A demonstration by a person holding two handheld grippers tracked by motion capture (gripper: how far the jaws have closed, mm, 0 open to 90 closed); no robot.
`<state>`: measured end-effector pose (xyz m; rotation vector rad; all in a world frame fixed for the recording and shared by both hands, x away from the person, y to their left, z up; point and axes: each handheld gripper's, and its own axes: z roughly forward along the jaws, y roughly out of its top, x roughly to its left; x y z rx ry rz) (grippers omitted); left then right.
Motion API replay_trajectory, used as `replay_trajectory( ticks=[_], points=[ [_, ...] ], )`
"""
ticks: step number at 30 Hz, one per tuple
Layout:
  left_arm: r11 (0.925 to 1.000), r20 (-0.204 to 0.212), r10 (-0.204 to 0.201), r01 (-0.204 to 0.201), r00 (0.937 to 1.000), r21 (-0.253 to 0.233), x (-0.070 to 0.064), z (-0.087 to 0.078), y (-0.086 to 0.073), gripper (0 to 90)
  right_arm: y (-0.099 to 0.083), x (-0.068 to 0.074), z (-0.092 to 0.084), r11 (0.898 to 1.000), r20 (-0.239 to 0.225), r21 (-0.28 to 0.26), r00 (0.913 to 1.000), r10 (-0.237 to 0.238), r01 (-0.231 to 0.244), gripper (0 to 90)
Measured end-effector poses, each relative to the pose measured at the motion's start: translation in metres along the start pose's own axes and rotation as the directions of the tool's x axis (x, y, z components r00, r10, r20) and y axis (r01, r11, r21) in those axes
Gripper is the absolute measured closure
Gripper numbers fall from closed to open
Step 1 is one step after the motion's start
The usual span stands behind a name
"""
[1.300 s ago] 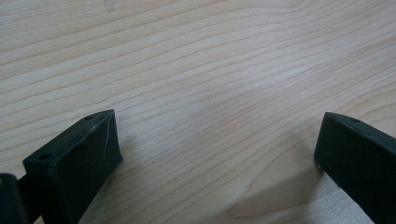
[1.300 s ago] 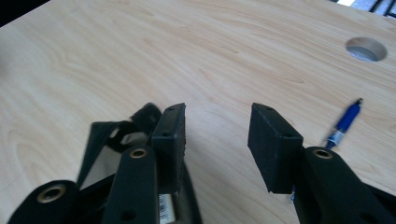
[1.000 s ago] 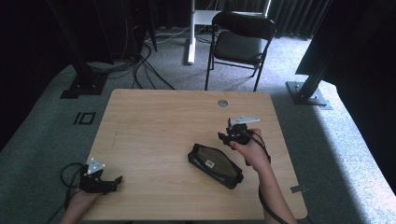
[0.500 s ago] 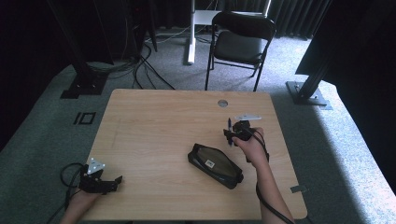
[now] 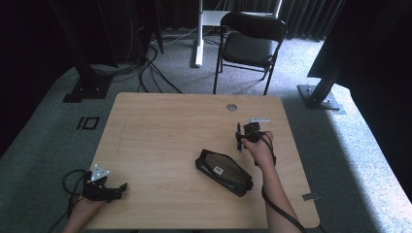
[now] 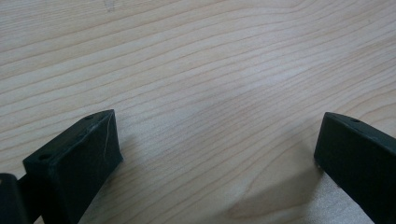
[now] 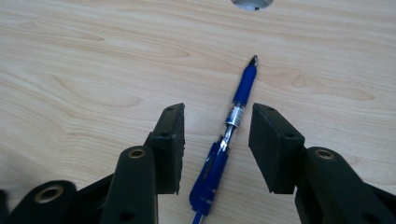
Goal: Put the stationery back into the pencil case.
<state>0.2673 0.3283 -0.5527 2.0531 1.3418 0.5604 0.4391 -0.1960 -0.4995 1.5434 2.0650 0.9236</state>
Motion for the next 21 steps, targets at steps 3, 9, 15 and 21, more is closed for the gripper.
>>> replay_trajectory(
  ticks=[3, 9, 15, 21],
  points=[
    [1.0, 0.0, 0.0, 0.0, 1.0, 0.0, 0.0, 0.0, 0.0, 0.6, 0.0, -0.003, 0.006, 1.0, 0.021, 0.013, 0.9996, 0.019, -0.019, 55.6],
    [1.0, 0.0, 0.001, -0.001, 1.0, 0.0, 0.0, 0.0, 0.0, 0.5, -0.001, -0.007, 0.016, 0.998, 0.055, 0.052, 0.9977, 0.039, -0.041, 57.1],
    [1.0, 0.0, 0.001, -0.001, 1.0, 0.0, 0.0, 0.0, 0.0, 0.5, 0.001, -0.01, 0.025, 0.995, 0.044, 0.062, 0.9962, 0.075, -0.078, 57.4],
    [1.0, 0.0, 0.0, 0.0, 1.0, 0.0, 0.0, 0.0, 0.0, 0.5, 0.001, -0.013, 0.034, 0.993, 0.044, 0.073, 0.995, 0.09, -0.093, 58.6]
  ],
)
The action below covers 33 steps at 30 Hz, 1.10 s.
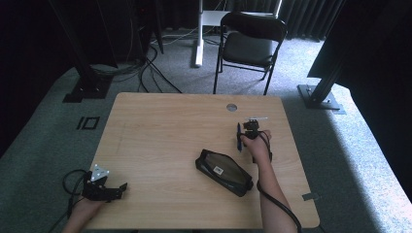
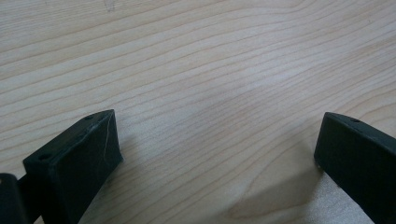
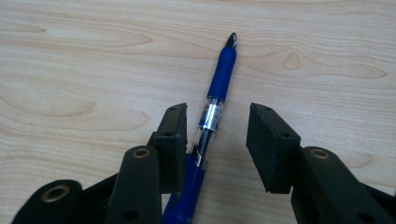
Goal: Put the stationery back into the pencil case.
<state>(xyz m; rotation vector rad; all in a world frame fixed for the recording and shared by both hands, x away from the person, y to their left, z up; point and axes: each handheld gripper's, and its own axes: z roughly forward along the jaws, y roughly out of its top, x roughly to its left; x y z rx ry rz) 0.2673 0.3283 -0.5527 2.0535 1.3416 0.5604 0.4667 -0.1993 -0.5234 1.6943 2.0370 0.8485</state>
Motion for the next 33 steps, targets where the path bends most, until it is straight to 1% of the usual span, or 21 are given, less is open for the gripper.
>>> replay_trajectory(
  ticks=[3, 4, 5, 7, 10, 11, 13, 14, 15, 16, 17, 18, 20, 21, 22, 24, 25, 27, 28, 31, 33],
  points=[
    [1.0, 0.0, 0.0, 0.0, 1.0, 0.0, 0.0, 0.0, 0.0, 0.6, 0.0, -0.001, 0.004, 1.0, 0.005, 0.009, 0.9999, 0.012, -0.012, 59.0],
    [1.0, 0.0, 0.0, 0.0, 1.0, 0.0, 0.0, 0.0, 0.0, 0.5, 0.0, -0.002, 0.006, 1.0, 0.014, 0.014, 0.9999, 0.004, -0.004, 59.3],
    [1.0, 0.0, 0.0, 0.0, 1.0, 0.0, 0.0, 0.0, 0.0, 0.6, 0.0, -0.002, 0.007, 1.0, 0.016, 0.018, 0.9998, 0.009, -0.01, 59.8],
    [1.0, 0.0, 0.0, 0.0, 1.0, 0.001, 0.0, 0.0, 0.0, 0.6, 0.0, -0.001, 0.008, 1.0, 0.007, 0.019, 0.9997, 0.023, -0.023, 60.2],
    [1.0, 0.0, 0.0, 0.0, 1.0, 0.0, 0.0, 0.0, 0.0, 0.5, -0.001, -0.002, 0.011, 1.0, 0.009, 0.019, 0.9997, 0.022, -0.022, 61.4],
    [1.0, 0.0, 0.001, -0.001, 1.0, 0.001, 0.0, 0.0, 0.0, 0.5, -0.001, -0.002, 0.012, 0.999, 0.009, 0.016, 0.9994, 0.033, -0.034, 61.8],
    [1.0, 0.0, 0.0, 0.0, 1.0, 0.0, 0.0, 0.0, 0.0, 0.6, 0.0, -0.002, 0.013, 1.0, 0.01, 0.02, 0.9997, 0.023, -0.023, 63.4],
    [1.0, 0.0, 0.001, -0.001, 1.0, 0.0, 0.0, 0.0, 0.0, 0.6, 0.0, -0.001, 0.013, 1.0, 0.017, 0.023, 0.9998, 0.014, -0.014, 64.7],
    [1.0, 0.0, 0.0, 0.0, 1.0, 0.0, 0.0, 0.0, 0.0, 0.6, 0.0, 0.0, 0.013, 1.0, 0.029, 0.025, 0.9996, -0.002, 0.002, 67.6],
    [1.0, 0.0, 0.0, 0.0, 1.0, 0.0, 0.0, 0.0, 0.0, 0.6, 0.0, 0.001, 0.013, 0.999, 0.039, 0.031, 0.999, -0.023, 0.022, 68.6],
    [1.0, 0.0, 0.0, 0.0, 1.0, 0.0, 0.0, 0.0, 0.0, 0.6, 0.0, 0.002, 0.013, 0.999, 0.046, 0.035, 0.9983, -0.035, 0.033, 70.0],
    [1.0, 0.0, 0.0, 0.0, 1.0, 0.0, 0.0, 0.0, 0.0, 0.6, 0.001, 0.003, 0.012, 0.998, 0.057, 0.044, 0.9974, -0.043, 0.041, 73.2],
    [1.0, 0.0, 0.0, 0.0, 1.0, 0.0, 0.0, 0.0, 0.0, 0.5, 0.001, 0.003, 0.012, 0.998, 0.073, 0.048, 0.9964, -0.044, 0.04, 75.6],
    [1.0, 0.0, 0.0, 0.0, 1.0, 0.0, 0.0, 0.0, 0.0, 0.6, 0.001, 0.003, 0.012, 0.998, 0.077, 0.049, 0.9963, -0.037, 0.034, 78.4],
    [1.0, 0.0, 0.0, 0.0, 1.0, 0.0, 0.0, 0.0, 0.0, 0.6, 0.001, 0.003, 0.012, 0.998, 0.08, 0.049, 0.9964, -0.029, 0.025, 78.9],
    [1.0, 0.0, 0.0, 0.0, 1.0, 0.0, 0.0, 0.0, 0.0, 0.5, 0.001, 0.003, 0.011, 0.998, 0.081, 0.048, 0.9963, -0.031, 0.027, 79.4],
    [1.0, 0.0, 0.0, 0.0, 1.0, 0.0, 0.0, 0.0, 0.0, 0.6, 0.001, 0.002, 0.011, 0.999, 0.081, 0.046, 0.9964, -0.024, 0.021, 79.5],
    [1.0, 0.0, 0.0, 0.0, 1.0, 0.0, 0.0, 0.0, 0.0, 0.6, 0.001, 0.001, 0.011, 0.999, 0.071, 0.046, 0.9975, 0.002, -0.005, 79.5],
    [1.0, 0.0, 0.0, 0.0, 1.0, 0.0, 0.0, 0.0, 0.0, 0.6, 0.001, 0.0, 0.01, 0.999, 0.056, 0.047, 0.9982, 0.019, -0.021, 79.5],
    [1.0, 0.0, 0.0, 0.0, 1.0, 0.0, 0.0, 0.0, 0.0, 0.5, 0.001, -0.004, 0.006, 0.999, 0.045, 0.04, 0.9987, 0.026, -0.028, 79.5],
    [1.0, 0.0, 0.0, 0.0, 1.0, 0.0, 0.0, 0.0, 0.0, 0.6, 0.001, -0.007, 0.001, 0.999, 0.037, 0.044, 0.9992, 0.017, -0.018, 79.5]
  ],
)
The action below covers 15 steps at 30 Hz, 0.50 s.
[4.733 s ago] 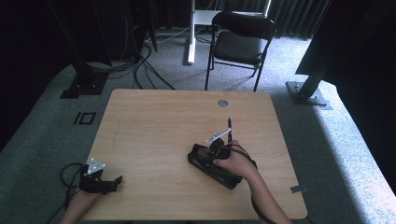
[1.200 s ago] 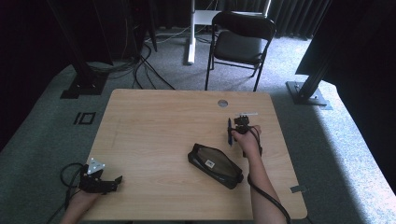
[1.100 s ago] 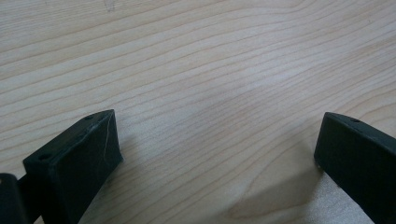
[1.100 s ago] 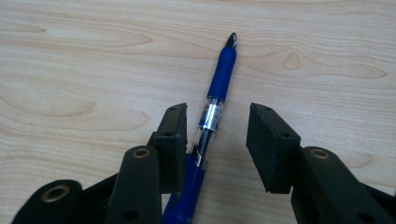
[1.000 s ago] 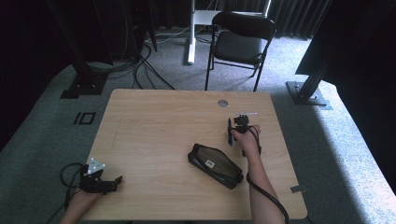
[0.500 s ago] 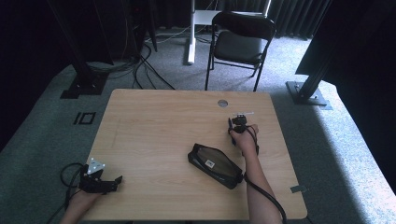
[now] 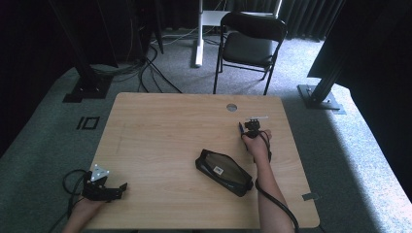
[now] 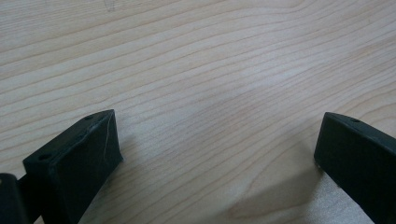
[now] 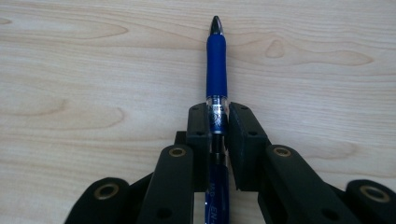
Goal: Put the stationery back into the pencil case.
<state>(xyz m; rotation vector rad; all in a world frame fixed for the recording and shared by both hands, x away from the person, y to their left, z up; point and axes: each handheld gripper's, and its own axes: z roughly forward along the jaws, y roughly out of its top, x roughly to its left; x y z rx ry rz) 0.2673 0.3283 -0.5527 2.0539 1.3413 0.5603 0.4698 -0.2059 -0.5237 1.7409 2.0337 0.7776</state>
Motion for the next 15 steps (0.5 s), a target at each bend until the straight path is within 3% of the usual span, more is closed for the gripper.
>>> replay_trajectory(
  ticks=[5, 15],
  points=[
    [1.0, 0.0, 0.0, 0.0, 1.0, 0.0, 0.0, 0.0, 0.0, 0.6, 0.003, -0.005, -0.015, 1.0, -0.029, -0.016, 0.9996, -0.004, 0.004, 79.5],
    [1.0, 0.0, 0.0, 0.0, 1.0, 0.0, 0.0, 0.0, 0.0, 0.5, 0.006, -0.003, -0.043, 0.996, -0.054, -0.045, 0.9953, -0.08, 0.077, 79.6]
  ],
)
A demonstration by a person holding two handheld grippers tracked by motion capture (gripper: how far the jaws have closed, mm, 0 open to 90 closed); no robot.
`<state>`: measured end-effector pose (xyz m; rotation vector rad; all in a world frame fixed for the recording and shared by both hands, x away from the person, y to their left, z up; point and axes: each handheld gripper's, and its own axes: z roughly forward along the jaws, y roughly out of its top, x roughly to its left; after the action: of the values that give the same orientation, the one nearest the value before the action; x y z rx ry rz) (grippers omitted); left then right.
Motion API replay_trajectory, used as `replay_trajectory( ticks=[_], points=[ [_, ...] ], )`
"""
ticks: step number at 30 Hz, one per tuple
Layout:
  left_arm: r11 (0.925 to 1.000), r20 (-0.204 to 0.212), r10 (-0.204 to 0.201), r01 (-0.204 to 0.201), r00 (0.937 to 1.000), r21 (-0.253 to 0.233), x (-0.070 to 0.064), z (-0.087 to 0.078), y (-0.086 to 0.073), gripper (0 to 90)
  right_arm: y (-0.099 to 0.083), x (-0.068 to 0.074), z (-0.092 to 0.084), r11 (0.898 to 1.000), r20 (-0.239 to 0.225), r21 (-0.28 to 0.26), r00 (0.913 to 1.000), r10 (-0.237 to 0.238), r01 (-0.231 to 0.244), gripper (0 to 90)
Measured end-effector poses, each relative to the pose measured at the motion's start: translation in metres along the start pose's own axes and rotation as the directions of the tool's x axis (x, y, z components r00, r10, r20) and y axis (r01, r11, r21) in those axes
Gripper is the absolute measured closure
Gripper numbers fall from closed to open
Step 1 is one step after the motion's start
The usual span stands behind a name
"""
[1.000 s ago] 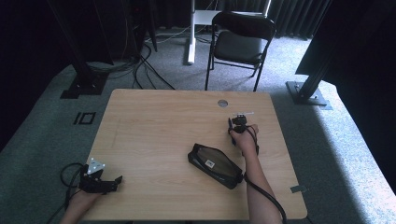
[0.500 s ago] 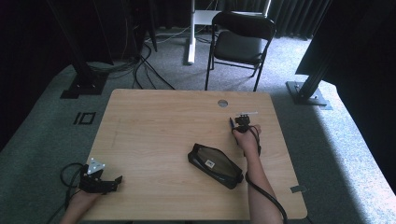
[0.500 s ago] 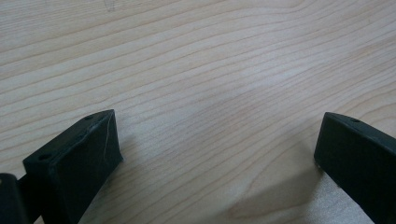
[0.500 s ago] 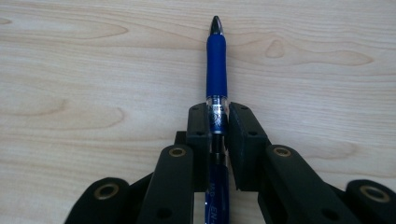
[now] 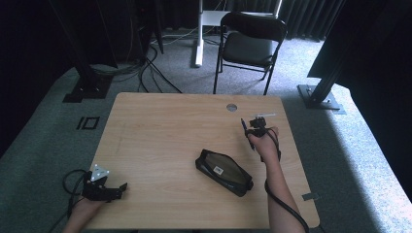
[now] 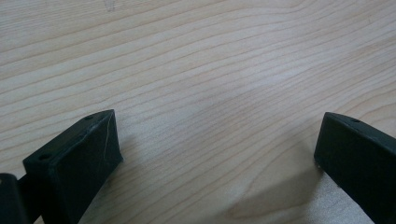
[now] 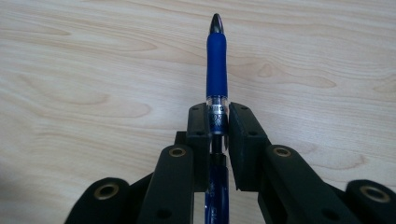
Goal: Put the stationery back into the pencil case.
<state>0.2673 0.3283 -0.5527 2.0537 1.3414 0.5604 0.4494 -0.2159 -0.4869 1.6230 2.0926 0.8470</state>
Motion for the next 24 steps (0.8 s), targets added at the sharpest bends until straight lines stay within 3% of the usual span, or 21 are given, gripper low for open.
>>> replay_trajectory(
  ticks=[6, 13, 24],
  points=[
    [1.0, 0.0, 0.0, 0.0, 1.0, 0.0, 0.0, 0.0, 0.0, 0.5, -0.001, 0.006, -0.015, 0.999, -0.023, -0.025, 0.9988, -0.044, 0.044, 79.6],
    [1.0, 0.0, 0.0, 0.0, 1.0, 0.0, 0.0, 0.0, 0.0, 0.6, 0.0, 0.012, -0.026, 0.998, -0.057, -0.032, 0.9968, -0.056, 0.054, 79.6],
    [1.0, 0.0, 0.0, 0.0, 1.0, 0.0, 0.0, 0.0, 0.0, 0.6, -0.005, 0.023, -0.043, 0.992, -0.106, -0.036, 0.9865, -0.124, 0.121, 79.6]
  ],
)
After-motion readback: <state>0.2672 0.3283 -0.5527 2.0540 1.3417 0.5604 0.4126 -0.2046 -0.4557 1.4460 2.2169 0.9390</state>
